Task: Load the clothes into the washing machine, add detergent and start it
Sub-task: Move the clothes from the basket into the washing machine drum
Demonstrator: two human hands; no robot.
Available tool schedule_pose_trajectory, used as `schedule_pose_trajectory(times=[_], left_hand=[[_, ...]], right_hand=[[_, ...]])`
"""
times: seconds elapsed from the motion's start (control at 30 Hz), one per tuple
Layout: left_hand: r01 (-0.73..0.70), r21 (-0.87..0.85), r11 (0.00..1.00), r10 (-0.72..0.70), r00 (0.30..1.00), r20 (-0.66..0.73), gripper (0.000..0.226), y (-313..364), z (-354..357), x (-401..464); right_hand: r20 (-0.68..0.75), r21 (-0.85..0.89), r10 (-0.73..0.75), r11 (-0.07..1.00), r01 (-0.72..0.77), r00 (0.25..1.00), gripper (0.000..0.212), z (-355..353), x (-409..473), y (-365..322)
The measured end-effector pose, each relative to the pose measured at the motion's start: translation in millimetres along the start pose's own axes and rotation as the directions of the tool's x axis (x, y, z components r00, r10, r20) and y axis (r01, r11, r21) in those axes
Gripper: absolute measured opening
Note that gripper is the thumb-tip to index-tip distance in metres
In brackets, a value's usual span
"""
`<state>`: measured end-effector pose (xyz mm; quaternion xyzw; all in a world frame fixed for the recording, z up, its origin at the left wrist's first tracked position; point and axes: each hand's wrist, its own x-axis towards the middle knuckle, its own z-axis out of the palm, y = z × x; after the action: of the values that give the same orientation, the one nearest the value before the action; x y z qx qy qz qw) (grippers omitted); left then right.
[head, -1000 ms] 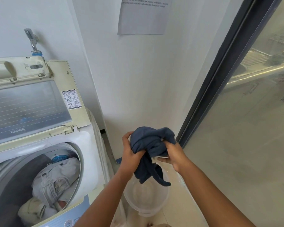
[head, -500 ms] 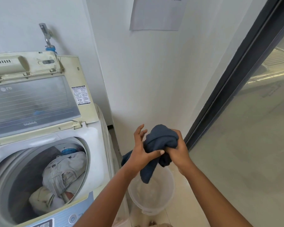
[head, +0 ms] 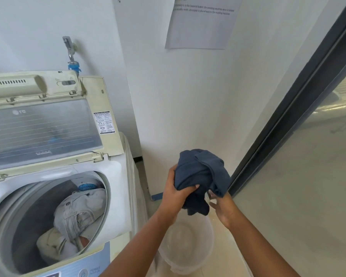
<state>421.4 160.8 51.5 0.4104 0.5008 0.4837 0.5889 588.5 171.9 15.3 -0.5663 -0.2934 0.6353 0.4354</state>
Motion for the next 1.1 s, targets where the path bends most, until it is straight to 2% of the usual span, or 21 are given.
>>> schedule_pose_trajectory(times=[0.03, 0.13, 0.2, 0.23, 0.3, 0.37, 0.5, 0.57, 0.77, 0.93, 1.0, 1.1], left_hand=[[-0.017, 0.021, 1.000, 0.017, 1.000, -0.013, 0.063, 4, 1, 2], [0.001, 0.020, 1.000, -0.001, 1.000, -0.018, 0.065, 12, -1, 4], [0.057, -0.024, 0.998, -0.057, 0.998, -0.011, 0.065, 15, -4, 3], [0.072, -0.042, 0.997, -0.073, 0.997, -0.005, 0.065, 15, -6, 2], [0.082, -0.062, 0.995, -0.082, 0.997, 0.010, 0.066, 12, -8, -1], [0.082, -0.088, 0.993, -0.080, 0.996, 0.026, 0.067, 7, -7, -4], [0.080, -0.121, 0.989, -0.082, 0.997, -0.009, 0.062, -5, -16, -10], [0.093, -0.132, 0.987, -0.100, 0.994, -0.047, 0.058, -10, -29, -15], [0.050, -0.123, 0.991, -0.072, 0.981, -0.182, 0.066, -9, -81, -37], [-0.023, -0.154, 0.988, -0.042, 0.912, -0.408, 0.073, -4, -134, -55], [-0.049, -0.150, 0.988, -0.032, 0.870, -0.492, 0.070, -3, -161, -61], [-0.062, -0.174, 0.983, -0.046, 0.830, -0.556, 0.066, -2, -202, -70]], right_hand=[[-0.029, 0.039, 0.021, 0.999, -0.020, 0.999, 0.019, -8, 2, 0], [-0.098, 0.326, 0.049, 0.945, -0.015, 0.994, 0.064, -28, 2, -4], [-0.089, 0.482, 0.093, 0.875, -0.039, 0.992, 0.062, -36, 3, -10], [-0.043, 0.506, 0.119, 0.858, -0.081, 0.992, 0.067, -38, 7, -12], [0.069, 0.492, 0.165, 0.852, -0.178, 0.984, 0.080, -33, 8, -13], [0.203, 0.470, 0.190, 0.842, -0.266, 0.961, 0.073, -21, 6, -10], [0.345, 0.451, 0.187, 0.827, -0.337, 0.920, 0.064, 3, 2, 1], [0.426, 0.371, 0.142, 0.873, -0.316, 0.893, 0.062, 14, 1, -1], [0.485, 0.167, 0.179, 0.942, -0.292, 0.856, 0.067, 57, 13, 4], [0.596, -0.002, 0.208, 0.966, -0.257, 0.776, 0.091, 128, 13, 7], [0.595, -0.046, 0.231, 0.966, -0.254, 0.770, 0.083, 159, 7, 9], [0.584, -0.090, 0.266, 0.960, -0.265, 0.767, 0.050, 204, -2, 19]])
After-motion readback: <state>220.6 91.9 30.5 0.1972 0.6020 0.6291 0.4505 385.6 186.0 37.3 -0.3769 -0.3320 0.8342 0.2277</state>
